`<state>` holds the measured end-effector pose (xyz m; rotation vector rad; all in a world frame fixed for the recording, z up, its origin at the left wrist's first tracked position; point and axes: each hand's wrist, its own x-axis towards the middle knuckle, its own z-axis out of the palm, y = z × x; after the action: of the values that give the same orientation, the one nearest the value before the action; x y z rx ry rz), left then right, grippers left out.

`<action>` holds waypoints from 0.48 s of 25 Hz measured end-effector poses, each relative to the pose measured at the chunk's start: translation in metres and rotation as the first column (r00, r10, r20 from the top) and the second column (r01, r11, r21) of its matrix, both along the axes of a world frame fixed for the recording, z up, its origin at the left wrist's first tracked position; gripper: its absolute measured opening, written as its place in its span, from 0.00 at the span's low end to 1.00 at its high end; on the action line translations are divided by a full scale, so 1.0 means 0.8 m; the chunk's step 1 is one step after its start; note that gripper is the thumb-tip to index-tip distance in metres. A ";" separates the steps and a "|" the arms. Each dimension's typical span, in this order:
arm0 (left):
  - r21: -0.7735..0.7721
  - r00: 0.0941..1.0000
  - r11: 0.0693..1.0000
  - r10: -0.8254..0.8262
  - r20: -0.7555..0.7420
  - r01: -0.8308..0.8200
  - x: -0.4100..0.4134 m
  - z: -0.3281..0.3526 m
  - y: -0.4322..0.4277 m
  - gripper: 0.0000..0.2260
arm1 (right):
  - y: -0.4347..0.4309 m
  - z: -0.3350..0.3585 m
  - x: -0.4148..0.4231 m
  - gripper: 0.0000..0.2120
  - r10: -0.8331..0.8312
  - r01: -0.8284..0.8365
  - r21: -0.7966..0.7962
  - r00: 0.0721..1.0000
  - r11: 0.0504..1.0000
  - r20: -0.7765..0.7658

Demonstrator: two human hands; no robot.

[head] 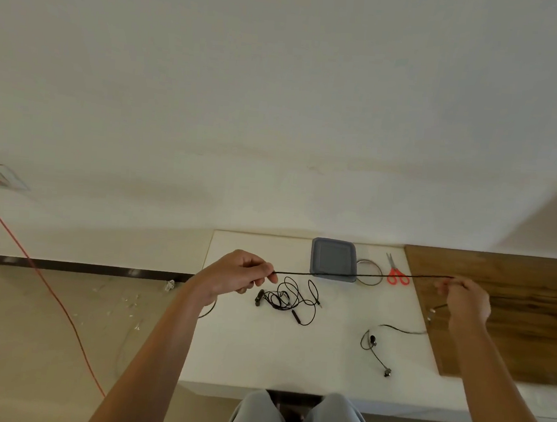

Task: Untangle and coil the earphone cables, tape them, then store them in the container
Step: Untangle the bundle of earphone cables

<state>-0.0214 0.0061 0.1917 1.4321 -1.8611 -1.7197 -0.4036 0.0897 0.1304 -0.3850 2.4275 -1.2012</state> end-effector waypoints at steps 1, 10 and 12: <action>0.001 1.000 1.000 -0.007 0.011 0.007 -0.001 0.000 0.002 0.12 | 0.002 -0.007 -0.006 0.12 -0.079 0.079 -0.003 0.997 0.997 0.023; -0.005 0.999 0.999 0.035 0.038 -0.035 -0.011 0.001 0.008 0.11 | 0.019 -0.030 0.007 0.16 -0.044 0.073 0.199 0.988 0.977 -0.146; 0.032 1.000 0.999 0.028 -0.013 -0.028 -0.028 0.001 0.012 0.10 | 0.010 0.000 0.078 0.17 0.402 -0.402 0.051 0.883 0.914 -0.242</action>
<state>-0.0436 0.0156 0.1927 1.4473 -1.8059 -1.7490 -0.3415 0.0976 0.1302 -1.0409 2.3773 -1.0161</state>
